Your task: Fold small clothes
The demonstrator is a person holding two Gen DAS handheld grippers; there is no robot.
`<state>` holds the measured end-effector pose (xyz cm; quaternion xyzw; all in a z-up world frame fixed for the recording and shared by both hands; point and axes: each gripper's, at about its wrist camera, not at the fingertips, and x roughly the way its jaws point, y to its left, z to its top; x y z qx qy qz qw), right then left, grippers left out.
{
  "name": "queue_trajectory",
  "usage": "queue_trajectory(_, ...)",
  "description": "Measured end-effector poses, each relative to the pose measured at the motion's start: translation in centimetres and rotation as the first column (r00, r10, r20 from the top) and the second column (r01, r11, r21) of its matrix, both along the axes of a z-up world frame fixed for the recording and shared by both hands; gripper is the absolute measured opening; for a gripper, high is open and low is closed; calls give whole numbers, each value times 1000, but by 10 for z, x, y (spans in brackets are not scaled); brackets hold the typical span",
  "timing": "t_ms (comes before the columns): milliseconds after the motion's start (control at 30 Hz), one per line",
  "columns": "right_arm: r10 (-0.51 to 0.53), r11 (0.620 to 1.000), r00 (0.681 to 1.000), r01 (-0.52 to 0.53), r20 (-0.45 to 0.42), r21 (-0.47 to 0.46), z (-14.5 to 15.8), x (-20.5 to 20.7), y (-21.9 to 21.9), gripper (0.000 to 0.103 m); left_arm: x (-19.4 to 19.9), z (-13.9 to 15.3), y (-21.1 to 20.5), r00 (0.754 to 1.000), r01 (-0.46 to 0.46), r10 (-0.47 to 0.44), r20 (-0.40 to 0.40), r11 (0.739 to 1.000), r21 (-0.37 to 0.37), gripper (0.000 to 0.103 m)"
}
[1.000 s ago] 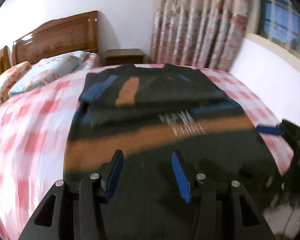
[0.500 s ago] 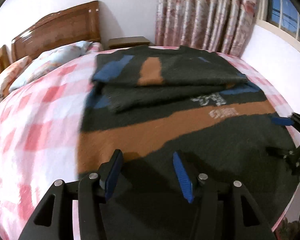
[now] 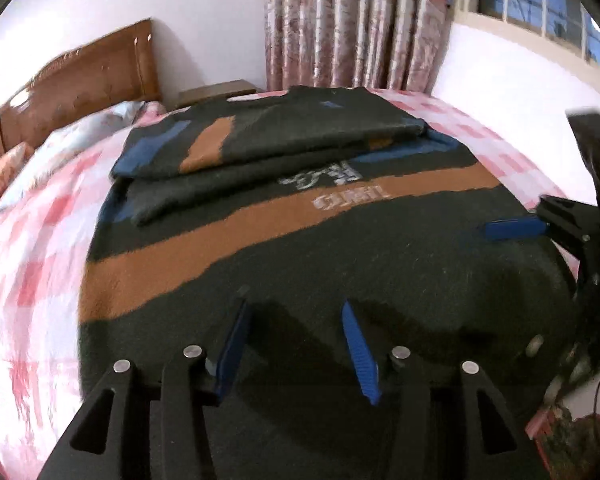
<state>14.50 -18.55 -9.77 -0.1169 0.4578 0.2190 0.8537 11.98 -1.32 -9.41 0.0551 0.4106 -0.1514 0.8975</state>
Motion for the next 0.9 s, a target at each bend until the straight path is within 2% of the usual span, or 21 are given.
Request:
queue_trajectory(100, -35, 999, 999, 35, -16, 21, 0, -9, -26, 103, -10, 0, 22, 999, -33, 33, 1, 999, -1, 50)
queue_trajectory(233, -75, 997, 997, 76, -29, 29, 10, -17, -25, 103, -22, 11, 29, 995, -96, 96, -42, 995, -7, 44)
queue_trajectory(333, 15, 997, 1000, -15, 11, 79, 19, -18, 2, 103, -35, 27, 12, 999, -33, 34, 9, 998, -48, 44)
queue_trajectory(400, 56, 997, 998, -57, 19, 48, 15, -18, 23, 103, -33, 24, 0, 1000, -19, 19, 20, 1000, -4, 44)
queue_trajectory(467, 78, 997, 997, -78, -1, -9, 0, -16, 38, 103, -26, 8, -6, 999, -16, 17, -31, 999, 30, 47)
queue_trajectory(500, 81, 997, 996, -81, 22, 6, -2, -18, 35, 103, -30, 6, -2, 1000, -14, 14, 8, 1000, 16, 47)
queue_trajectory(567, 93, 996, 996, -93, 10, 16, -3, -21, 24, 103, -34, 4, 5, 1000, 2, -2, 10, 1000, 6, 47)
queue_trajectory(733, 78, 997, 997, -79, -22, -6, -2, -38, -14, 103, -55, 2, 30, 1000, -23, 23, 12, 1000, -3, 48)
queue_trajectory(833, 18, 1000, 999, -19, -47, -21, 2, -42, -25, 103, -70, 8, 42, 998, -58, 56, -22, 997, -53, 44)
queue_trajectory(900, 19, 1000, 999, -18, -31, 15, 11, -45, -19, 103, -77, 16, 38, 1000, -26, 25, -14, 995, -97, 44)
